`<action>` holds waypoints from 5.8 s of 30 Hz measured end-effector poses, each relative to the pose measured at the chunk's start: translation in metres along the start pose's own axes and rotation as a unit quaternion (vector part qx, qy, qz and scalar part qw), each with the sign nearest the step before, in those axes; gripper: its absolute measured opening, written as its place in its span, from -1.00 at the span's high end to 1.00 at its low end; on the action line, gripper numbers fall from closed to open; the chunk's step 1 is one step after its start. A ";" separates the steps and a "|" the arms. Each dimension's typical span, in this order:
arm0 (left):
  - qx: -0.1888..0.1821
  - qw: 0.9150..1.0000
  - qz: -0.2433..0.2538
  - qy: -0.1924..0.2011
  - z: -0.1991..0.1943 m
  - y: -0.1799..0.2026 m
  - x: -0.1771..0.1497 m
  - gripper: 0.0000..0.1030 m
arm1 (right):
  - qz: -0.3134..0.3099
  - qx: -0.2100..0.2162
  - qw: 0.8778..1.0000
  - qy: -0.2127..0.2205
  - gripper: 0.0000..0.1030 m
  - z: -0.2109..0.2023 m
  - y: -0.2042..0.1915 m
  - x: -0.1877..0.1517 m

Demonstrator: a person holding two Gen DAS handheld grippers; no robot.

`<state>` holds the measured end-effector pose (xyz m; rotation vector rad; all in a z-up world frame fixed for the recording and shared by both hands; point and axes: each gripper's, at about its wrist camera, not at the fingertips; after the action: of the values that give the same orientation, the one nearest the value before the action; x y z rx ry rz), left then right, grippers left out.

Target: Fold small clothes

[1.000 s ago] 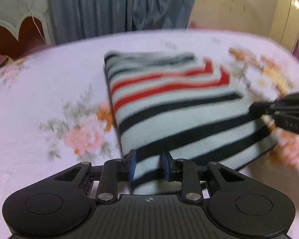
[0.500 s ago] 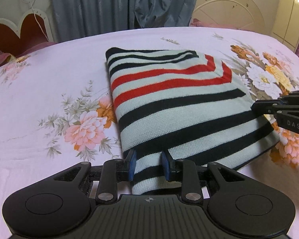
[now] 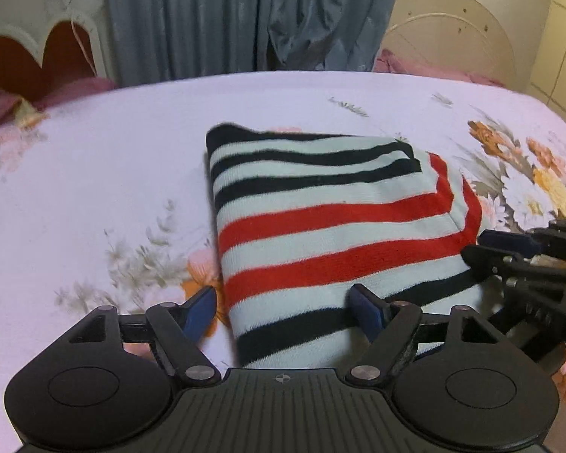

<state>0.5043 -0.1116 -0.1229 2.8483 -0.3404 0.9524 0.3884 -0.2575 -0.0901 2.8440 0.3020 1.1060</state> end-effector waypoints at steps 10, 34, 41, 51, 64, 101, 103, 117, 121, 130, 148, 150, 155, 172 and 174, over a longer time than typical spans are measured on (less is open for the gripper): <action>0.005 0.998 0.039 0.047 -0.011 0.007 0.023 -0.50 | 0.044 0.015 0.999 0.021 0.58 -0.006 0.017 0.026; 0.018 0.997 0.076 0.001 0.043 0.036 0.054 -0.50 | 0.050 0.035 0.998 -0.013 0.56 0.050 0.027 0.053; 0.038 0.997 0.074 0.003 0.027 0.041 0.055 -0.51 | 0.046 0.030 0.998 -0.021 0.53 0.039 0.028 0.059; 0.017 1.000 0.005 0.012 -0.021 0.007 -0.007 -0.73 | 0.092 0.072 0.993 0.003 0.32 -0.023 0.048 0.004; 0.030 1.000 -0.002 -0.003 -0.032 0.011 -0.017 -0.74 | 0.172 0.134 0.976 -0.015 0.09 -0.027 0.076 -0.022; -0.109 0.985 -0.116 -0.060 0.019 -0.020 -0.005 -0.76 | 0.324 0.322 0.886 -0.079 -0.16 0.040 0.136 -0.037; -0.117 0.984 -0.120 -0.063 0.023 -0.021 -0.005 -0.76 | 0.331 0.338 0.877 -0.089 -0.21 0.045 0.135 -0.038; -0.134 0.986 -0.084 -0.056 0.032 -0.017 -0.001 -0.72 | 0.266 0.250 0.928 -0.074 0.13 0.033 0.088 -0.018; -0.131 0.989 -0.057 -0.039 0.024 -0.013 -0.001 -0.47 | 0.239 0.206 0.947 -0.066 0.25 0.021 0.074 -0.013; -0.117 0.993 0.001 -0.001 -0.012 -0.014 0.005 -0.11 | 0.157 0.111 0.981 -0.040 0.36 -0.013 0.032 0.019; -0.041 0.998 -0.028 0.034 -0.082 -0.213 -0.039 -0.11 | 0.084 0.163 0.983 -0.007 0.36 -0.009 -0.146 0.089; -0.040 0.998 -0.032 0.028 -0.079 -0.232 -0.048 -0.11 | 0.085 0.171 0.982 -0.011 0.37 -0.002 -0.164 0.091; -0.047 0.998 -0.047 0.004 -0.051 -0.262 -0.067 -0.51 | 0.110 0.154 0.981 -0.037 0.37 0.018 -0.179 0.076; -0.101 0.991 -0.024 0.081 -0.062 -0.282 -0.038 0.10 | 0.121 0.092 0.988 0.009 0.39 0.002 -0.164 0.101; -0.095 0.993 -0.014 0.066 -0.046 -0.274 -0.029 0.11 | 0.081 0.098 0.992 -0.004 0.57 0.017 -0.171 0.114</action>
<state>0.5228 0.1669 -0.1150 2.5992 -0.3555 1.0362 0.4555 -0.0664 -0.0516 3.0939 0.1912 1.1515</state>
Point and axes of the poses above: each gripper's, at about its wrist camera, not at the fingertips, and z roughly the way its jaws point, y to its right, x to its top, and after that the axes turned 4 degrees about -y, right-handed
